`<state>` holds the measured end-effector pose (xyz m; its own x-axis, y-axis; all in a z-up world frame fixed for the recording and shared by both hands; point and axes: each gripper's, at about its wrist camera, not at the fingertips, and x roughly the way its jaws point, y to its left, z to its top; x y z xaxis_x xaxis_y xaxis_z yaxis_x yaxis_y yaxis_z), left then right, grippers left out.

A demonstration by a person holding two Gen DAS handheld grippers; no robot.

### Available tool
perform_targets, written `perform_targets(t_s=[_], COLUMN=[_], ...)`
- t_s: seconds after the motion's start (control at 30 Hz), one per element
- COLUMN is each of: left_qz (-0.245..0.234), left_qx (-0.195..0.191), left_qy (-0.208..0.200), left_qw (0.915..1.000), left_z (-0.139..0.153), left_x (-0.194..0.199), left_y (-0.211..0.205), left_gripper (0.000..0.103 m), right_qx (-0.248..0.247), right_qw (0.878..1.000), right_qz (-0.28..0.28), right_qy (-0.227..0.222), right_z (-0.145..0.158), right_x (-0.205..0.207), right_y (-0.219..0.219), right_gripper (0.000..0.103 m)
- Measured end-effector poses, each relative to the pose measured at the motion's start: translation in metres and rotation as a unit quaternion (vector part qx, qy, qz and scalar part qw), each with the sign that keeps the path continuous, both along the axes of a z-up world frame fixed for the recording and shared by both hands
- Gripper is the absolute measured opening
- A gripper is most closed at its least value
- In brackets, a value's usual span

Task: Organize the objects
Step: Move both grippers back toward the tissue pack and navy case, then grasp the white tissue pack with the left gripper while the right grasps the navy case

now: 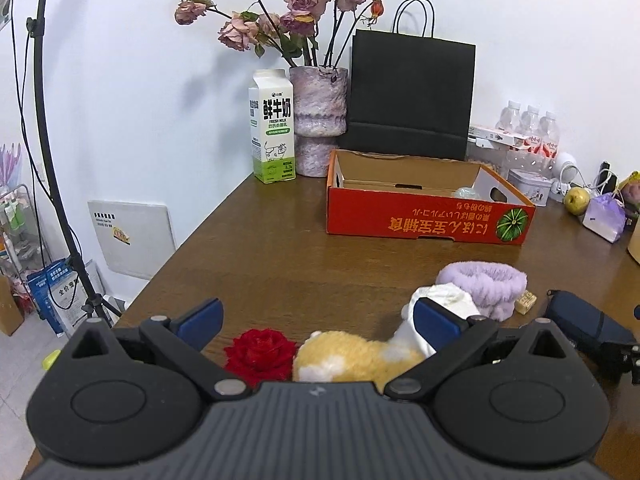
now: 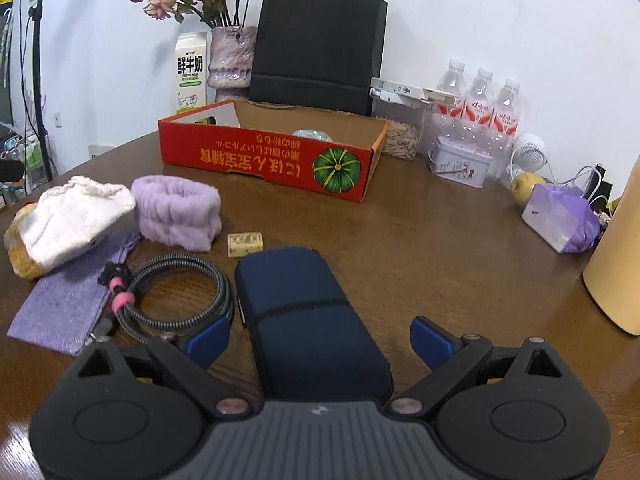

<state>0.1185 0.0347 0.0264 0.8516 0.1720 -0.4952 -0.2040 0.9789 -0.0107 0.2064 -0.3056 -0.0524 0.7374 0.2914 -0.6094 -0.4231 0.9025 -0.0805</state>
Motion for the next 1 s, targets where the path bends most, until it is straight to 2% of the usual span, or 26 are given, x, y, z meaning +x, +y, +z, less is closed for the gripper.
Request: perform_targets(t_s=[0.2, 0.4, 0.57, 0.77, 0.83, 0.87, 0.9, 1.0], left_qz=[-0.021, -0.054, -0.08, -0.102, -0.1, -0.095, -0.091, -0.095], left_qx=[0.007, 0.009, 0.008, 0.023, 0.037, 0.045, 0.047, 0.043], left_qy=[0.002, 0.009, 0.017, 0.034, 0.05, 0.058, 0.061, 0.074], left_qw=[0.9997, 0.9984, 0.9966, 0.9939, 0.993, 0.9928, 0.9928, 0.9919], left_z=[-0.004, -0.005, -0.007, -0.011, -0.014, -0.016, -0.017, -0.021], left_x=[-0.006, 0.002, 0.018, 0.038, 0.046, 0.05, 0.053, 0.06], left_y=[0.008, -0.003, -0.022, -0.053, -0.063, -0.067, -0.069, -0.076], left_gripper=[0.103, 0.103, 0.103, 0.103, 0.103, 0.103, 0.103, 0.103], right_qx=[0.003, 0.015, 0.035, 0.038, 0.043, 0.051, 0.055, 0.064], right_qw=[1.0, 0.999, 0.999, 0.998, 0.998, 0.998, 0.998, 0.997], right_qz=[0.009, 0.013, 0.008, 0.006, 0.009, 0.017, 0.017, 0.017], right_qy=[0.013, 0.035, 0.041, 0.04, 0.035, 0.031, 0.028, 0.027], right_z=[-0.011, -0.023, -0.028, -0.028, -0.027, -0.025, -0.024, -0.023], right_x=[0.014, 0.03, 0.034, 0.034, 0.033, 0.031, 0.029, 0.029], right_y=[0.0, 0.005, 0.003, 0.002, 0.001, 0.0, -0.001, -0.003], right_gripper=[0.097, 0.097, 0.103, 0.103, 0.095, 0.083, 0.078, 0.073])
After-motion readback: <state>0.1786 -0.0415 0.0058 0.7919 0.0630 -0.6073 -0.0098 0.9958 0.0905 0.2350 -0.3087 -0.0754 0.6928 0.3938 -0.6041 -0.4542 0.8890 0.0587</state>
